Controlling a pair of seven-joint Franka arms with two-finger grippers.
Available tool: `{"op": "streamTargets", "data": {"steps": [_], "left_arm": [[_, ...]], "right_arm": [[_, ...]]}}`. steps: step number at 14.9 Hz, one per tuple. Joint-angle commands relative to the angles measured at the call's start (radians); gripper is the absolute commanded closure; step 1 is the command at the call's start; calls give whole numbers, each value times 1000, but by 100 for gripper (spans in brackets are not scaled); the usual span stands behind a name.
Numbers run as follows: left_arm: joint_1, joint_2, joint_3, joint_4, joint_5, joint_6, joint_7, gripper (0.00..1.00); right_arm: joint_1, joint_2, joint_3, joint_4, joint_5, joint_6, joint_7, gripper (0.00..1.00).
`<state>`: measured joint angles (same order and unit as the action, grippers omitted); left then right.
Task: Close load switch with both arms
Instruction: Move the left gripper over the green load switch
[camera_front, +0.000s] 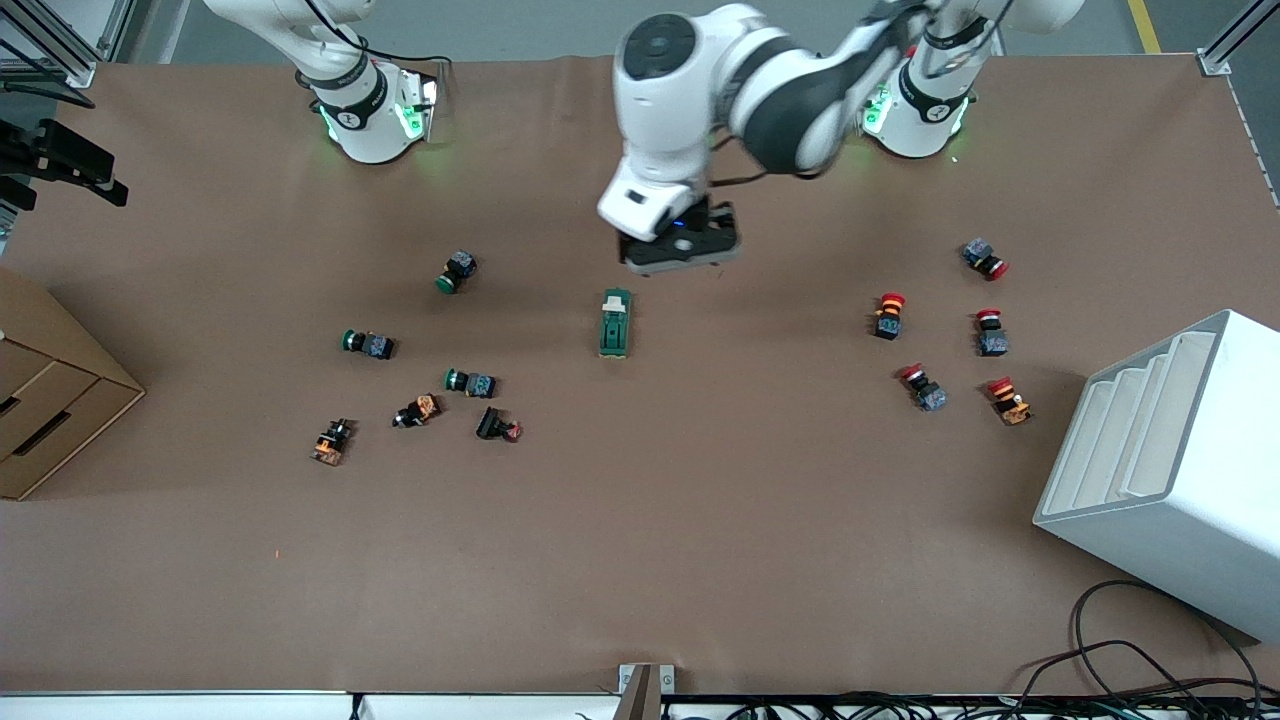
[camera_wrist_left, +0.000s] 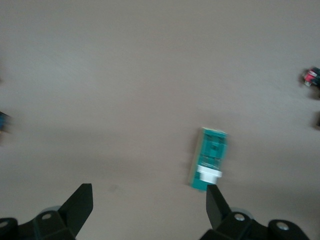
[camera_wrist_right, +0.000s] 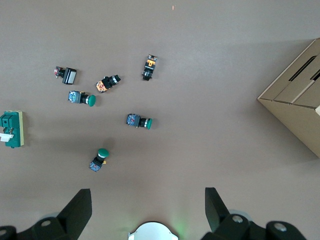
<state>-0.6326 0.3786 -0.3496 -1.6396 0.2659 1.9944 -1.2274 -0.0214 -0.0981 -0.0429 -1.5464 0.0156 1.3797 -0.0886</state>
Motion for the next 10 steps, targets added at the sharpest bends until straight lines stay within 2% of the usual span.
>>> {"op": "streamTargets", "data": {"steps": [1, 2, 5, 10], "left_arm": [[-88, 86, 6, 12, 129, 60, -188, 0], [-114, 111, 4, 9, 210, 60, -242, 0], [-197, 186, 6, 9, 356, 82, -375, 0], [-277, 286, 4, -20, 596, 89, -631, 0]], "right_arm": [[-2, -25, 2, -21, 3, 1, -7, 0], [-2, -25, 2, -20, 3, 1, -7, 0], [-2, -25, 2, -18, 3, -1, -8, 0], [-2, -25, 2, -18, 1, -2, -8, 0]]}}
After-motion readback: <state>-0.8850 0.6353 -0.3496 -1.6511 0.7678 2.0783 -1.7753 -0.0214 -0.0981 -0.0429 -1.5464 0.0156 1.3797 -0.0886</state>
